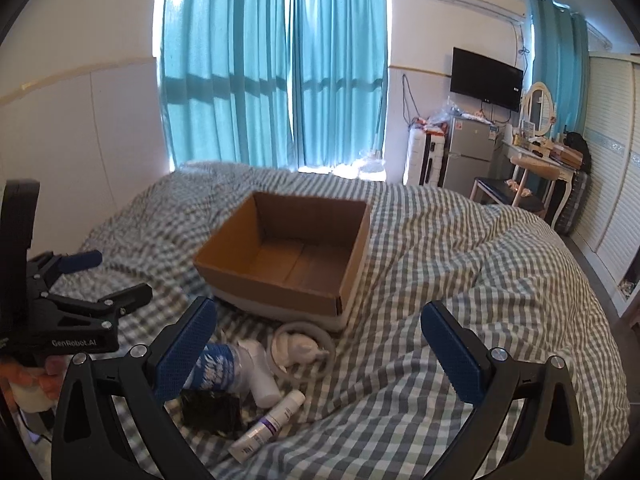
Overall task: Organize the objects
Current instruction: 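Grasp the clear swab container with the left tool while the right tool grasps the tape roll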
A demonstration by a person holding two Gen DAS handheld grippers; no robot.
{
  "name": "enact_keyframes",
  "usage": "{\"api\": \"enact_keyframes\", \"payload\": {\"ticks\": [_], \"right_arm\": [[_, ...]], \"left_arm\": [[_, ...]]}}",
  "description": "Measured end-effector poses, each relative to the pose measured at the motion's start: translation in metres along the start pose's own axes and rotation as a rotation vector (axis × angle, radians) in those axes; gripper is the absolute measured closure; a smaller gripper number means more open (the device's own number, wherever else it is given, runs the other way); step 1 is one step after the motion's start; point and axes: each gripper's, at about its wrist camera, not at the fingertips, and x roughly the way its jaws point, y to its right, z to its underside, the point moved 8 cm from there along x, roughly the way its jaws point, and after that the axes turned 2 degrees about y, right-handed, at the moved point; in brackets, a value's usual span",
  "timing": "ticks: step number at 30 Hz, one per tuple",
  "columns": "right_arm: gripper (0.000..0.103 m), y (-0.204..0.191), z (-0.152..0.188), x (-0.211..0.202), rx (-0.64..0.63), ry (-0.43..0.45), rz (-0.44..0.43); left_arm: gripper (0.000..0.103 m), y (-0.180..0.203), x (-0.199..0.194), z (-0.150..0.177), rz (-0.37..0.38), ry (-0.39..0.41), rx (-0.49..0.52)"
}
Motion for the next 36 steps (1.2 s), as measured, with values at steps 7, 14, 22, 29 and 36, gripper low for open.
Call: {"api": "enact_keyframes", "payload": {"ticks": [7, 14, 22, 29, 36], "right_arm": [[0.001, 0.011, 0.055, 0.043, 0.070, -0.144, -0.023], [0.001, 0.022, 0.070, 0.058, 0.133, -0.198, -0.035], [0.001, 0.022, 0.075, 0.067, 0.134, -0.234, -0.032], [0.001, 0.011, 0.060, 0.079, 0.104, -0.230, -0.061], [0.001, -0.011, 0.054, 0.127, 0.100, -0.300, -0.109]], "left_arm": [[0.000, 0.019, 0.035, 0.043, 0.070, -0.111, 0.029], [0.000, 0.051, 0.053, 0.059, 0.122, -0.152, 0.130], [0.026, 0.067, 0.075, 0.071, 0.174, -0.192, 0.161], [0.034, 0.051, 0.048, 0.046, 0.163, -0.141, 0.139], [0.036, 0.007, 0.028, 0.006, 0.072, -0.031, 0.109]]}}
